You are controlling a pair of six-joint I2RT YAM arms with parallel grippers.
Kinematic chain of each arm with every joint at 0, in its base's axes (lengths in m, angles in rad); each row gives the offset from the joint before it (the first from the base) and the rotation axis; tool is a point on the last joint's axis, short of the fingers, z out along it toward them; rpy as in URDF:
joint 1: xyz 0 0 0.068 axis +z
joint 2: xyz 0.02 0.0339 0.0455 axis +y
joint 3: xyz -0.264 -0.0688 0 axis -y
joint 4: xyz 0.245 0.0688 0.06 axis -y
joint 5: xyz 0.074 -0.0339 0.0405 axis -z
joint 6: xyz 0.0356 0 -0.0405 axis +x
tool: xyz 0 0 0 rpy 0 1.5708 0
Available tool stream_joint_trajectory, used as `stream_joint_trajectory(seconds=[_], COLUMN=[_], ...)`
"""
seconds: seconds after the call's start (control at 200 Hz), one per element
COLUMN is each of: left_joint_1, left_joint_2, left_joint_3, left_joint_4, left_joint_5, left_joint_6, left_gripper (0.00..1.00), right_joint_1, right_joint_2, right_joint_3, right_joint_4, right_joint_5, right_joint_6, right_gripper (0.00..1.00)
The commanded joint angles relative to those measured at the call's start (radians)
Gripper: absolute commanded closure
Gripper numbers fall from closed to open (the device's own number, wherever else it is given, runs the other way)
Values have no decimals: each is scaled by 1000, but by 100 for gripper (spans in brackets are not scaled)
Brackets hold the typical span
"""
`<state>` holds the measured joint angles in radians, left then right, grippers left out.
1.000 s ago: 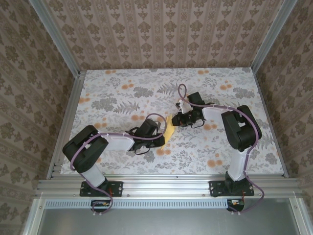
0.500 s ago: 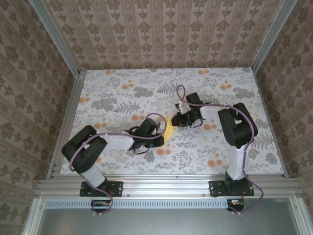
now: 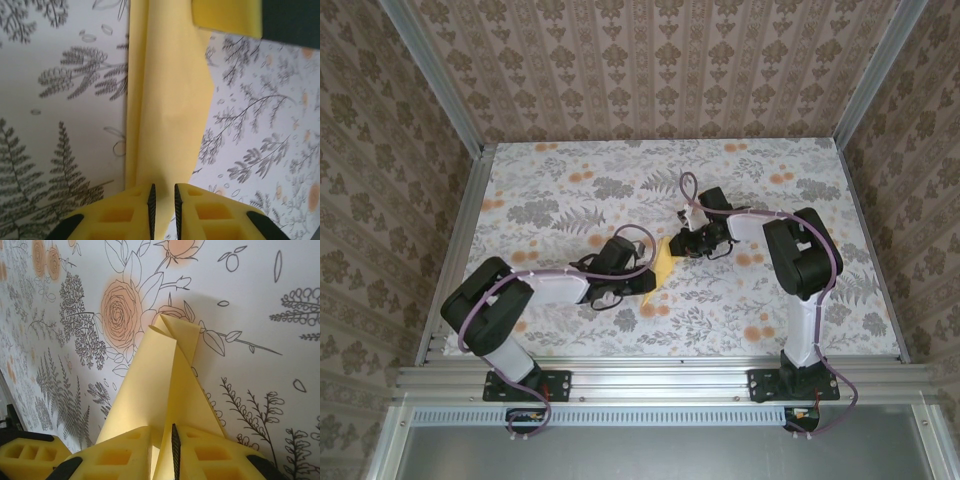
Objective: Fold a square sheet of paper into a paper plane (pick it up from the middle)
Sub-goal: Fold the wing for the fifth time at the center of the table.
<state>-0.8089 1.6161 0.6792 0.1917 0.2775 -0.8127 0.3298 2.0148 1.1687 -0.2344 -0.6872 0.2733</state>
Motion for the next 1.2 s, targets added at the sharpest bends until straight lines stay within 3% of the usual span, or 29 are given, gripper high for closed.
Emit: stream_joint_trajectory(seconds=[0.0, 0.49, 1.195], left_joint_1=[11, 14, 13], left_joint_2=[-2, 112, 180], left_joint_3=[43, 110, 117], left_joint_4=[68, 77, 67], left_joint_5=[28, 26, 20], left_joint_6=[-15, -19, -8], left_gripper=[79, 80, 82], right_joint_1=[6, 17, 19], right_joint_2=[48, 82, 82], right_joint_3=[24, 70, 75], right_joint_4=[-48, -147, -162], right_joint_5=[72, 192, 217], right_joint_6=[6, 34, 54], right_gripper=[79, 71, 74])
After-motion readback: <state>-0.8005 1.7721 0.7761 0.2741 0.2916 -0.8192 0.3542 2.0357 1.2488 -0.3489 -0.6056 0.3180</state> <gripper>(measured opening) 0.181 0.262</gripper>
